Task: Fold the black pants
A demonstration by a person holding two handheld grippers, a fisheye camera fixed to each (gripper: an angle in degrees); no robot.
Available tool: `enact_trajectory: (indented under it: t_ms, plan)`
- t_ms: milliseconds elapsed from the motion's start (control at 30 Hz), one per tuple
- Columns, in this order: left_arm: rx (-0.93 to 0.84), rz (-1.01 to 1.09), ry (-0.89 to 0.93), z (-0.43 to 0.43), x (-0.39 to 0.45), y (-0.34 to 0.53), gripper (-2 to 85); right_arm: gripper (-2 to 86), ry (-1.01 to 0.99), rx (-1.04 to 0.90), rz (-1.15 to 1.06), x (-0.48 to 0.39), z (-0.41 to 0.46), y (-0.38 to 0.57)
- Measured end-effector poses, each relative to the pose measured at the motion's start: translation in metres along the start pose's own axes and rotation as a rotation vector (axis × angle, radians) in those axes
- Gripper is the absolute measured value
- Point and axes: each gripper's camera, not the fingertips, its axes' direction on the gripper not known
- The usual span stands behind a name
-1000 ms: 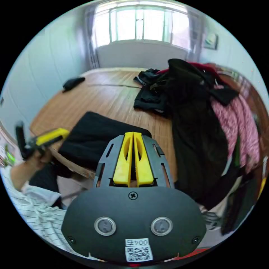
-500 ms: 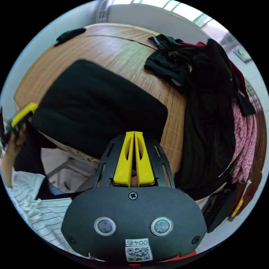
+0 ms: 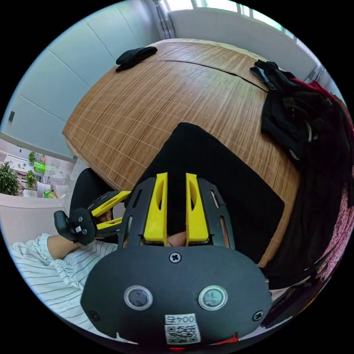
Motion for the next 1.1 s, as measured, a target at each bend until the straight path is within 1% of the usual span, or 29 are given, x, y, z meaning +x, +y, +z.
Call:
enact_trajectory:
  t_ms: [133, 233, 267, 333, 500, 600, 667, 700, 767, 833, 900, 967, 1000, 1033, 1067, 1100]
  plan:
    - [0.027, 0.005, -0.002, -0.004, 0.001, -0.006, 8.8, 7.5, 0.077, -0.115, -0.020, -0.008, 0.021, -0.012]
    - [0.034, 0.001, 0.039, -0.006, -0.001, -0.001, 6.3, 6.6, 0.125, -0.181, -0.004, -0.002, 0.049, -0.011]
    - [0.025, 0.017, 0.066, -0.007, 0.002, 0.005, 5.4, 6.4, 0.109, -0.190, 0.024, 0.002, 0.058, -0.010]
    - [0.016, 0.060, 0.058, -0.007, 0.007, 0.015, 4.2, 6.3, 0.098, -0.194, 0.046, 0.004, 0.064, -0.009]
    - [0.024, -0.026, 0.120, -0.016, -0.014, 0.009, 2.6, 6.4, 0.195, -0.185, -0.009, -0.007, 0.071, 0.002]
    - [0.053, -0.106, 0.193, -0.039, -0.033, 0.004, 2.4, 6.3, 0.189, -0.102, -0.009, 0.001, 0.068, 0.024]
    - [0.140, -0.186, 0.184, -0.065, -0.055, 0.004, 2.3, 6.4, 0.074, 0.055, 0.042, 0.022, 0.054, 0.057]
    - [0.158, -0.195, 0.188, -0.071, -0.061, 0.001, 2.4, 6.5, 0.036, 0.107, 0.064, 0.028, 0.048, 0.067]
    - [0.217, -0.234, 0.183, -0.085, -0.083, -0.020, 2.9, 6.7, -0.069, 0.321, 0.146, 0.046, 0.024, 0.116]
    - [0.227, -0.232, 0.199, -0.082, -0.095, -0.051, 4.0, 9.2, -0.020, 0.435, 0.137, 0.044, 0.012, 0.148]
    - [0.230, -0.194, 0.235, -0.070, -0.096, -0.090, 5.6, 11.2, -0.018, 0.460, 0.115, 0.043, 0.012, 0.170]
    - [0.195, -0.140, 0.214, -0.040, -0.084, -0.145, 7.1, 12.2, -0.044, 0.389, 0.110, 0.047, 0.030, 0.187]
    - [0.170, -0.126, 0.204, -0.029, -0.080, -0.158, 7.2, 12.2, -0.036, 0.369, 0.115, 0.049, 0.037, 0.191]
    - [0.091, -0.099, 0.172, -0.002, -0.070, -0.181, 7.3, 12.1, -0.024, 0.359, 0.110, 0.053, 0.050, 0.202]
    - [-0.019, -0.093, 0.101, 0.030, -0.062, -0.197, 6.9, 11.7, -0.014, 0.380, 0.092, 0.056, 0.057, 0.214]
    - [-0.067, -0.090, 0.075, 0.044, -0.060, -0.202, 6.7, 11.5, -0.009, 0.388, 0.084, 0.058, 0.058, 0.219]
